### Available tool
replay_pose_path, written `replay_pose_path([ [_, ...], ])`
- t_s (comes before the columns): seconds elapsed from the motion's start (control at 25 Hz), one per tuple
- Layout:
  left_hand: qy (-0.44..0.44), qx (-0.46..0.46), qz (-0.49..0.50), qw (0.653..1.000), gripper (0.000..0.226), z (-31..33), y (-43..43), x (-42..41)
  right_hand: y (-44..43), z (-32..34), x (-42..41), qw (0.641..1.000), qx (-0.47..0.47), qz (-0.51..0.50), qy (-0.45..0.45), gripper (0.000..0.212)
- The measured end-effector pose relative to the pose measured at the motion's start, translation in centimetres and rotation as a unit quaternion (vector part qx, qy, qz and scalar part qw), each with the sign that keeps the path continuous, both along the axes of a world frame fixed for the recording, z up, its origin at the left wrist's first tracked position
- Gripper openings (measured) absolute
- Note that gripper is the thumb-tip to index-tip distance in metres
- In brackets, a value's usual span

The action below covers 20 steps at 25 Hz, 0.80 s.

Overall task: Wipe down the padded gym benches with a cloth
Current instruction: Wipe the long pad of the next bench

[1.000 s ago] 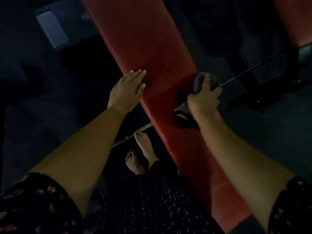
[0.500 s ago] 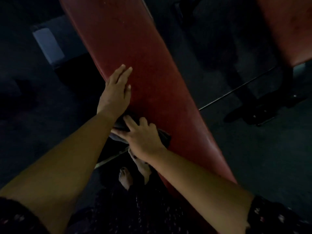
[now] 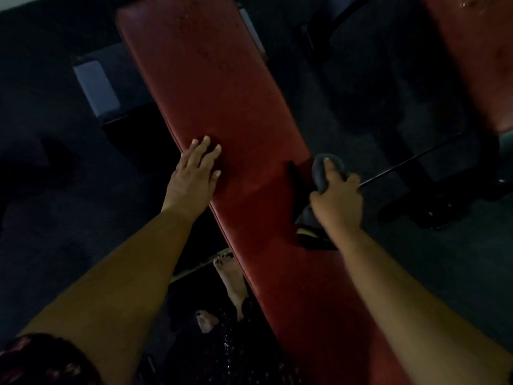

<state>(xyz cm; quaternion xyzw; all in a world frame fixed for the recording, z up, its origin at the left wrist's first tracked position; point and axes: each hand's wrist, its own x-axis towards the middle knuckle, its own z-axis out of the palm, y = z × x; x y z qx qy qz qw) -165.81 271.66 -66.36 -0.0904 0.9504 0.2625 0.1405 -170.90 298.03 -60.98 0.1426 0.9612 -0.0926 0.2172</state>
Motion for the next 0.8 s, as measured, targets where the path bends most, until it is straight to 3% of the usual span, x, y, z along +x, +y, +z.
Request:
replay_pose_path([
  [0.16,0.002,0.019,0.016,1.000,0.049,0.4,-0.3,-0.5,-8.5,1.1,6.6,0.970,-0.001,0.244,0.004,0.079],
  [0.24,0.017,0.044,0.042,0.998,0.044,0.9,-0.4,-0.6,-11.2,0.9,9.9,0.926,-0.029,0.375,-0.014,0.072],
  [0.36,0.019,0.075,0.038,0.996,0.042,1.2,-1.0,-0.6,-13.6,-0.4,11.8,0.834,-0.033,0.551,0.008,0.057],
  [0.44,0.013,0.065,-0.005,0.998,0.042,1.1,-1.8,-0.9,-13.2,-1.3,10.7,0.796,-0.047,0.603,0.013,0.058],
  [0.52,0.007,0.040,-0.037,0.998,0.042,1.0,-2.5,-1.3,-11.1,-1.5,8.7,0.808,-0.045,0.583,0.070,0.065],
  [0.64,0.005,0.019,-0.039,0.999,0.042,1.1,-2.4,-1.5,-5.6,-1.0,3.8,0.859,0.027,0.499,0.112,0.075],
  [0.8,0.015,-0.026,-0.019,0.999,0.048,1.0,-1.2,-0.1,1.5,-0.5,-2.9,0.899,0.110,0.398,0.147,0.071],
])
